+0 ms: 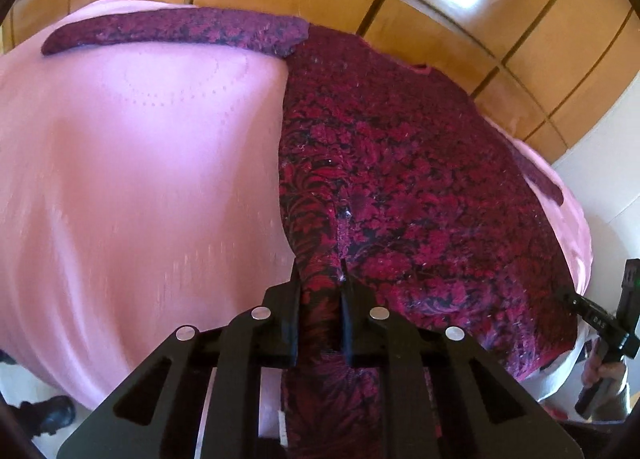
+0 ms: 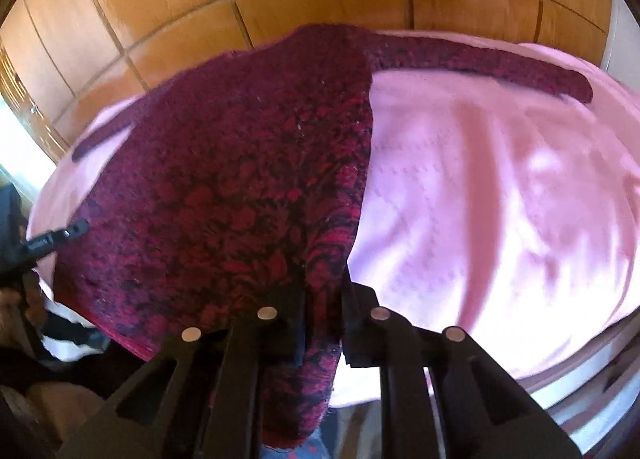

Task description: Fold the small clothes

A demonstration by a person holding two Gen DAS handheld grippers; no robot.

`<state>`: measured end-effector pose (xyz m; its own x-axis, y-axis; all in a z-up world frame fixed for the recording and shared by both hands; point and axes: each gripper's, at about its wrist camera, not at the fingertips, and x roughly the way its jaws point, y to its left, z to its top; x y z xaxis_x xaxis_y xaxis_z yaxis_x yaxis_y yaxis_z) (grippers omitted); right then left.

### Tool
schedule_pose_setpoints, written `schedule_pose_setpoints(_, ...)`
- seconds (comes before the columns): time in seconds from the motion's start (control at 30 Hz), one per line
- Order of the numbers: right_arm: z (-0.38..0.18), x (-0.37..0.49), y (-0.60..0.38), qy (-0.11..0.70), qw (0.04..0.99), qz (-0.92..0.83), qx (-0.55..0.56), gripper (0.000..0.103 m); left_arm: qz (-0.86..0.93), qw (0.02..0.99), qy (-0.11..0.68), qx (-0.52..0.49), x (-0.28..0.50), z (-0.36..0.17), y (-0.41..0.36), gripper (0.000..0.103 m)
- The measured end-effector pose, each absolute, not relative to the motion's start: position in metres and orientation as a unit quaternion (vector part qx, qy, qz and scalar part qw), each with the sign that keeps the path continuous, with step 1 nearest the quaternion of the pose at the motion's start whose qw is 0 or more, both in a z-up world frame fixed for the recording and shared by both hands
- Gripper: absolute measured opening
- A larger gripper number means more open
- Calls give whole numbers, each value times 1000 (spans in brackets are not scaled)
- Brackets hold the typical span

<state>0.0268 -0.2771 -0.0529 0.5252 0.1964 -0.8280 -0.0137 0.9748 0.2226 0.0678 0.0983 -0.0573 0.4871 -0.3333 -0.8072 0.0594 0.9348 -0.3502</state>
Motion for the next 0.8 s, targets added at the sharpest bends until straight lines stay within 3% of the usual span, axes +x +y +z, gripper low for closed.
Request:
schedule_pose_setpoints(0.1, -70, 29, -278, 500, 858, 62, 100, 14, -95, 852, 498, -130, 71, -57, 97, 31)
schedule_pose_setpoints(0.17, -66, 31, -282, 497, 857, 68, 121, 24, -80, 876, 461, -120, 70, -38, 96, 52)
schedule_pose_setpoints(0.2, -63, 33, -287, 488, 860, 67, 133, 44, -74, 886, 442, -118, 71, -31, 96, 67)
schedule_pose_setpoints(0.23, -60, 35, -295, 481, 863, 59, 146, 55, -74, 895, 424, -118, 73, -22, 94, 70)
schedule_pose_setpoints(0.47, -54, 77, -403, 401, 858, -41, 318, 61, -122, 898, 412, -100, 109, -20, 53, 70)
schedule_pose_setpoints(0.63, -72, 123, -499, 330, 814, -116, 464, 54, -135, 889, 432, -63, 131, -37, 12, 70)
schedule_pose_setpoints(0.8, -89, 170, -556, 294, 774, -168, 535, 47, -136, 880, 453, -38, 136, -57, 4, 71)
